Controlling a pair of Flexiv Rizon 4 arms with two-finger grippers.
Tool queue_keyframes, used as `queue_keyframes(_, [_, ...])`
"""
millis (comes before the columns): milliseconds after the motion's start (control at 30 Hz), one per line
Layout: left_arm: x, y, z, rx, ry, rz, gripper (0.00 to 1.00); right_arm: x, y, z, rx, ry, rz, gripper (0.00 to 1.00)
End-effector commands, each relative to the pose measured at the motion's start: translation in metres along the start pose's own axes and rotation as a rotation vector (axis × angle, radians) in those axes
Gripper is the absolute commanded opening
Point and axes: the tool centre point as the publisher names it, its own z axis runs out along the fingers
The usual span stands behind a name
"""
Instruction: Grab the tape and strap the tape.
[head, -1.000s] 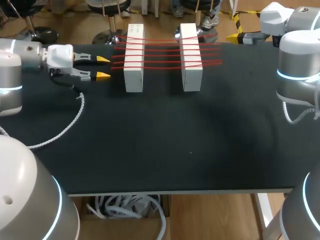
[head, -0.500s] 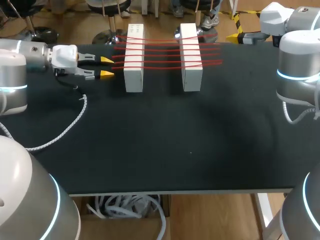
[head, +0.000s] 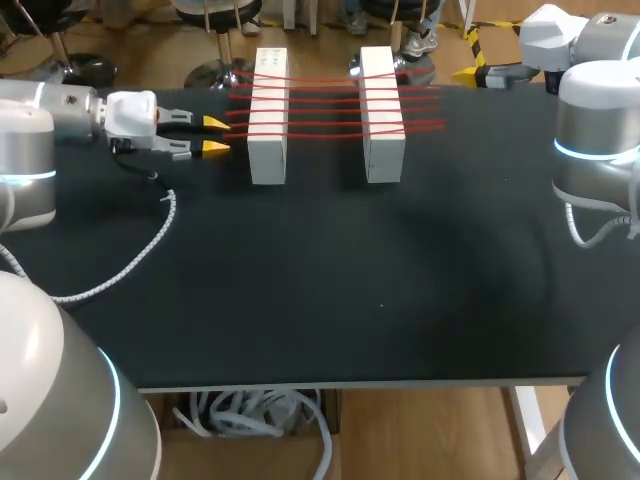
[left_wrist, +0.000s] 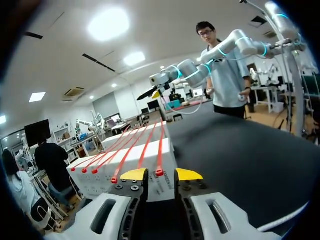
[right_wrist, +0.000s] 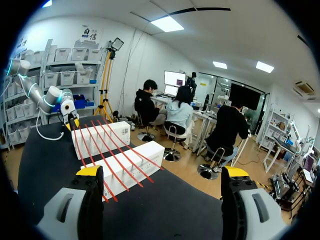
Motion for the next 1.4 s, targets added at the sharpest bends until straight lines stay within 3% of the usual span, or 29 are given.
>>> queue_keyframes(33, [0.0,0.002,0.002,0.007,0.001,0.004,0.18,0.0,0.0,0.0,0.0,0.0,0.0,1.0])
queue_keyframes(100, [0.0,0.002,0.002,0.007,0.002,0.007,0.14,0.0,0.0,0.0,0.0,0.0,0.0,1.0])
queue_keyframes(333, [0.0,0.001,0.003,0.01,0.009,0.009,0.14,0.0,0.0,0.0,0.0,0.0,0.0,1.0])
queue_keyframes(433, [0.0,0.0,0.003,0.012,0.012,0.007,0.05,0.0,0.0,0.0,0.0,0.0,0.0,1.0])
queue_keyframes(533, [0.001,-0.002,0.004,0.018,0.016,0.002,0.09,0.0,0.0,0.0,0.0,0.0,0.0,1.0])
queue_keyframes(600, [0.001,-0.004,0.005,0.02,0.02,0.001,0.18,0.0,0.0,0.0,0.0,0.0,0.0,1.0])
queue_keyframes(933, [0.004,-0.009,0.006,0.019,0.021,-0.003,0.15,0.0,0.0,0.0,0.0,0.0,0.0,1.0])
queue_keyframes(1000, [0.004,-0.009,0.006,0.018,0.021,-0.002,0.13,0.0,0.0,0.0,0.0,0.0,0.0,1.0])
queue_keyframes(1100, [0.003,-0.009,0.006,0.019,0.024,0.0,0.0,0.0,0.0,0.0,0.0,0.0,0.0,1.0])
queue_keyframes(1400, [-0.001,-0.012,0.007,0.027,0.055,0.027,0.0,0.0,0.0,0.0,0.0,0.0,0.0,1.0])
